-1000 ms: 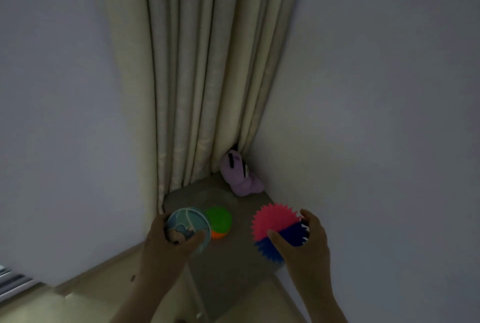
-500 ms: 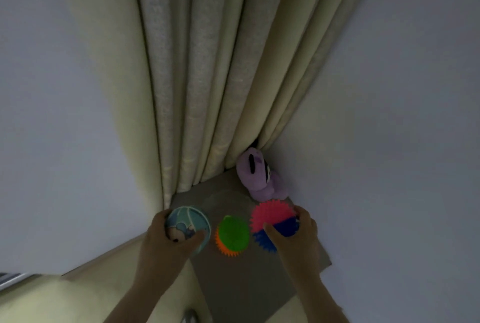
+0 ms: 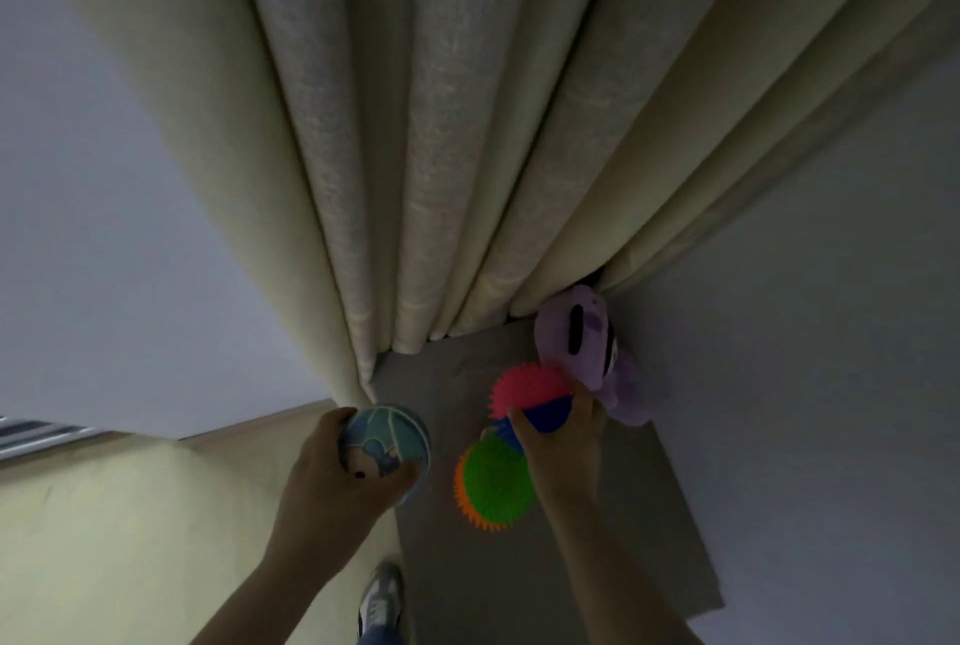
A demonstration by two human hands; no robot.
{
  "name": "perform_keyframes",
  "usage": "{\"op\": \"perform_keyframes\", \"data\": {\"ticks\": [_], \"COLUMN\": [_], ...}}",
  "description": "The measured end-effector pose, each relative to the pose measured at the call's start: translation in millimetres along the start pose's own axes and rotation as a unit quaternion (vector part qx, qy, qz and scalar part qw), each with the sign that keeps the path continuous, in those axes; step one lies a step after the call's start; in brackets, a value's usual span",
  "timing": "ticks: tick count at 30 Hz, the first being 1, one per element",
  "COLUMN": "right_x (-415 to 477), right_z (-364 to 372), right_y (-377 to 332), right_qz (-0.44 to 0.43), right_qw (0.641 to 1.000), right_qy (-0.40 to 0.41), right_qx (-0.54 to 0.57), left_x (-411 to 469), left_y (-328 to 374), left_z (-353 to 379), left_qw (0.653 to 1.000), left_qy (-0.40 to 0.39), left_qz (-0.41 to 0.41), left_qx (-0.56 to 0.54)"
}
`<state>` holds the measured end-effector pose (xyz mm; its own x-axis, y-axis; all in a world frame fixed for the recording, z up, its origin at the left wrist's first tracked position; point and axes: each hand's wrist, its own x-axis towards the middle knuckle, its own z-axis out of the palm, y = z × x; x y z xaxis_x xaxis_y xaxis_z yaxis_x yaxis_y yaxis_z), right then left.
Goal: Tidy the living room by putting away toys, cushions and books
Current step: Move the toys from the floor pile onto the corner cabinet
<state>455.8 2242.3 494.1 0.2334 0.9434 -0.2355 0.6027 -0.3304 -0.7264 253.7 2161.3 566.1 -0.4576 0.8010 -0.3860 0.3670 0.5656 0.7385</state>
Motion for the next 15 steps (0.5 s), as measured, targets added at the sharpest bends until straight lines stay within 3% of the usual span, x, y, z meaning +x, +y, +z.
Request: {"op": "perform_keyframes", "data": {"ticks": [6, 15], "right_x": [16.5, 31.4], "right_z": [25.2, 55.8], "right_y": [12.1, 26.7], "right_qz": [-0.034, -0.077], "right_qw": [0.999, 0.973], "right_qy": [-0.009, -0.098], "right_qx": [-0.025, -0.193], "left_x": [8.5, 26.3], "left_y": [-21.1, -46.1], "left_z": [23.6, 48.0], "left_qw": [1.0, 0.998], "left_qy": [0.004, -0.014], "left_qz": [-0.022, -0.044], "left_qx": [0.015, 0.041]}}
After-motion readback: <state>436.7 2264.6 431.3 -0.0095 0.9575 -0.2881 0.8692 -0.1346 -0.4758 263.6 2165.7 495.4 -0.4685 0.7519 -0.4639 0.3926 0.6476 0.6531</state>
